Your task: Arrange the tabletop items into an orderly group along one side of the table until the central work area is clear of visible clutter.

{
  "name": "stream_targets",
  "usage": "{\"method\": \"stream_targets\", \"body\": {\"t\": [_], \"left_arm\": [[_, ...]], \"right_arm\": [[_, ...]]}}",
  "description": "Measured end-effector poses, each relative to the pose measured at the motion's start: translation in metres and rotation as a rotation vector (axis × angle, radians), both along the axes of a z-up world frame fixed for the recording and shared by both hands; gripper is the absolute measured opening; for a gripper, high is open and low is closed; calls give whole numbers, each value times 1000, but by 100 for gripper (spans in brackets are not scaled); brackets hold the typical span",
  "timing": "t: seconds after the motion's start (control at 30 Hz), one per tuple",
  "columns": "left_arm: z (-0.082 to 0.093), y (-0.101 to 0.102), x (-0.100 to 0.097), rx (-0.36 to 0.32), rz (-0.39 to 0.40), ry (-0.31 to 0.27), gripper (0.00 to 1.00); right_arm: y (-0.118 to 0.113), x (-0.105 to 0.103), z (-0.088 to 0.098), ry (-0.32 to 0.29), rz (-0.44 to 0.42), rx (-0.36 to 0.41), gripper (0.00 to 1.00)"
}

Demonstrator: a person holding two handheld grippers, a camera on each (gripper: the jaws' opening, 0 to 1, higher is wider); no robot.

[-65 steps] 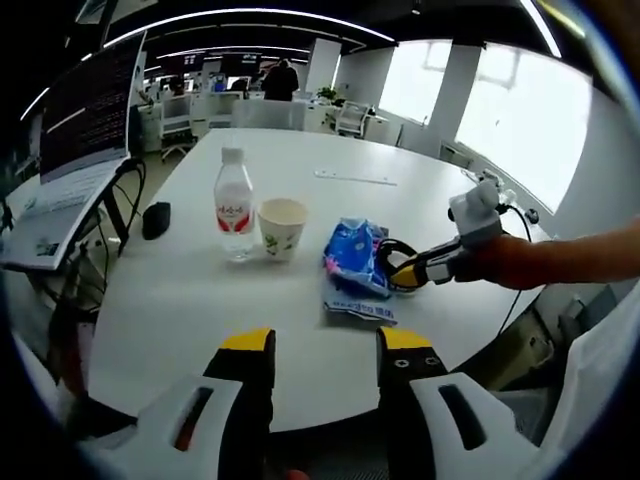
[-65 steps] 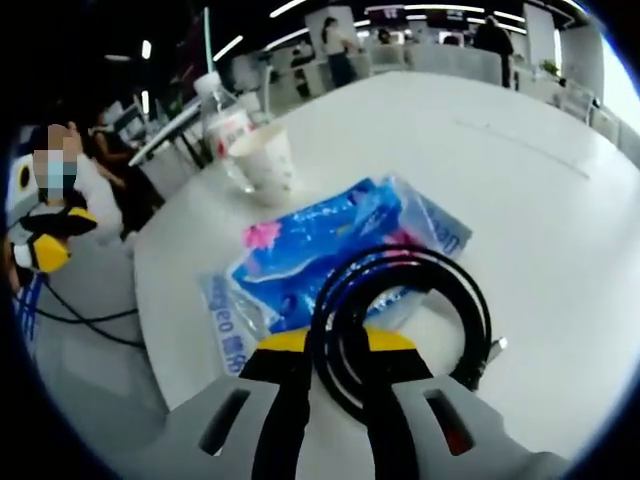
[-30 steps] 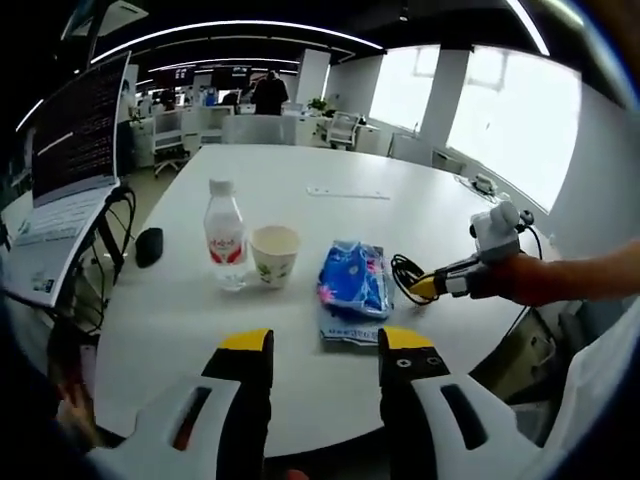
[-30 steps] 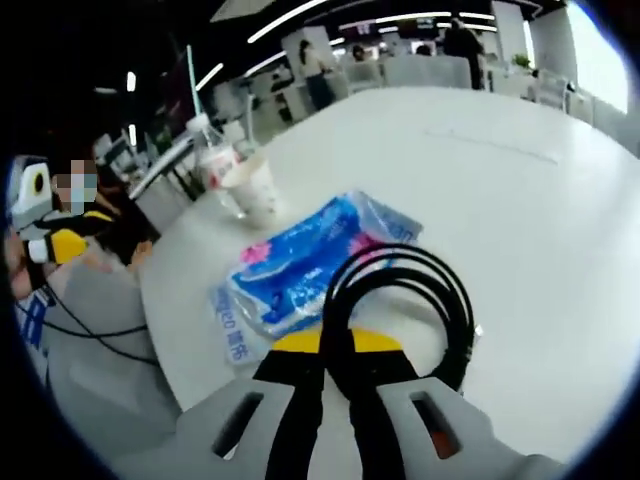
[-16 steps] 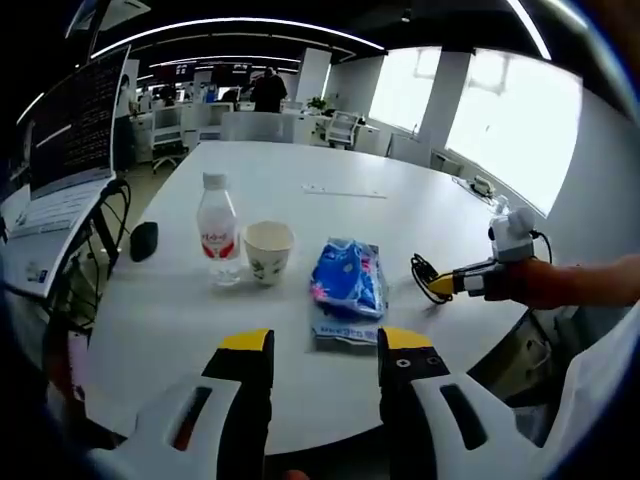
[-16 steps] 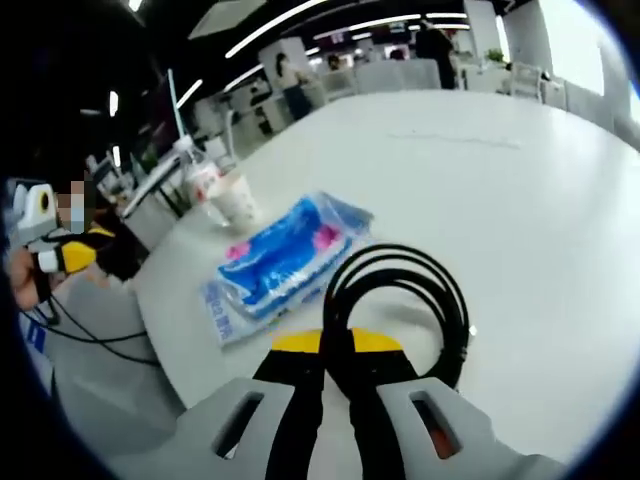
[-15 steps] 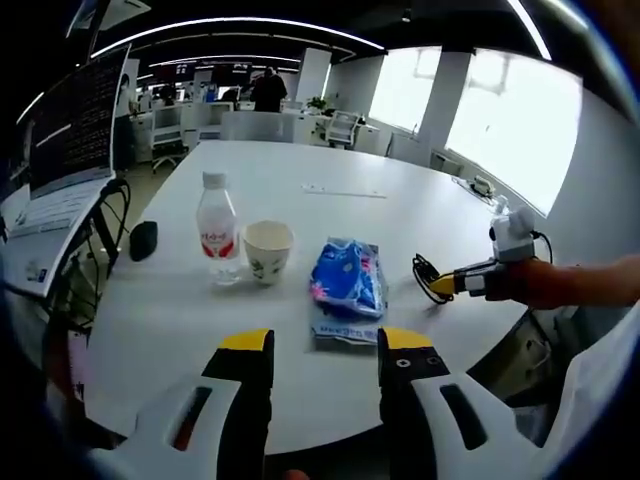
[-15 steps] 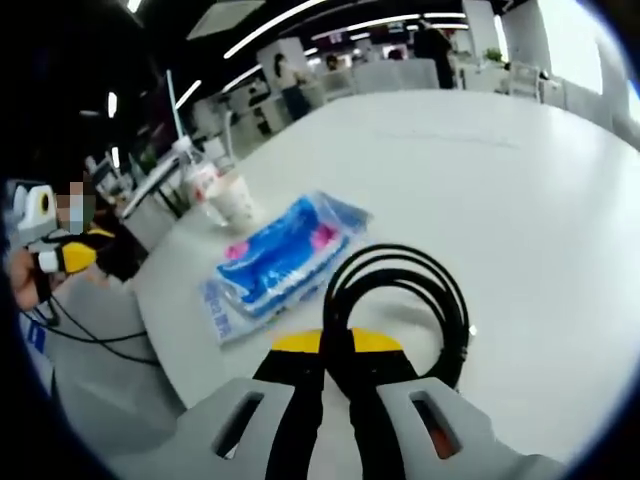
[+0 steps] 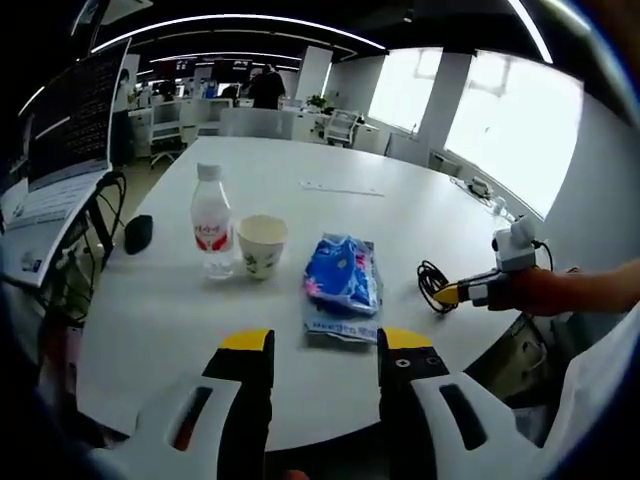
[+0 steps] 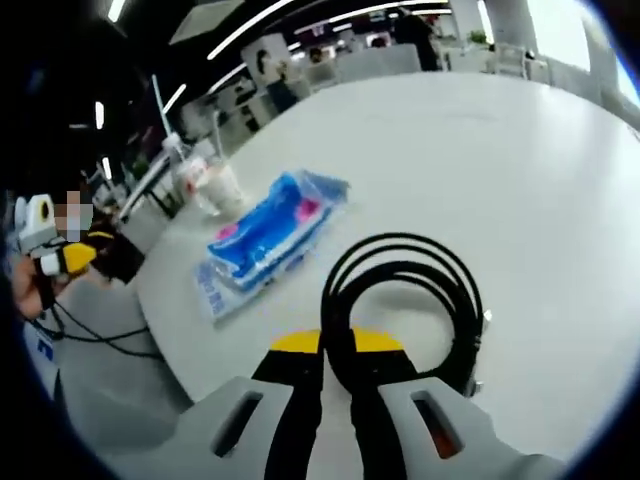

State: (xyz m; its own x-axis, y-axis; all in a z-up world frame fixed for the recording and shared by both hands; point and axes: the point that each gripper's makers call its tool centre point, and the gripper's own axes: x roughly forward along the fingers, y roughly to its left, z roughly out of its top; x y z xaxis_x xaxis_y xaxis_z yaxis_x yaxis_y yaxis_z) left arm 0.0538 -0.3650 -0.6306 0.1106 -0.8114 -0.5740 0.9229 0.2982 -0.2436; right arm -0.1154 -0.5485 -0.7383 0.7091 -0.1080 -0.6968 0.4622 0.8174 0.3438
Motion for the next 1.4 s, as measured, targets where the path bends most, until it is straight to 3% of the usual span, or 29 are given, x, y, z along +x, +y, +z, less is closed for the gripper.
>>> {"method": "stream_targets", "body": {"t": [0.23,0.73,1.0,1.4], "left_arm": [[-3,-1,-5,3,-2,13,40],[-9,0,-13,15,-5,43,39],[-11,2,-14,14,10,62,39],[-12,4,-14,18,20,66,38]], "right_arm": [[10,-1,-13,37,47,37,10],[7,8,3,0,93,23,1],[2,21,17,-23,113,1,0],[4,35,19,-24,107,15,0]]}}
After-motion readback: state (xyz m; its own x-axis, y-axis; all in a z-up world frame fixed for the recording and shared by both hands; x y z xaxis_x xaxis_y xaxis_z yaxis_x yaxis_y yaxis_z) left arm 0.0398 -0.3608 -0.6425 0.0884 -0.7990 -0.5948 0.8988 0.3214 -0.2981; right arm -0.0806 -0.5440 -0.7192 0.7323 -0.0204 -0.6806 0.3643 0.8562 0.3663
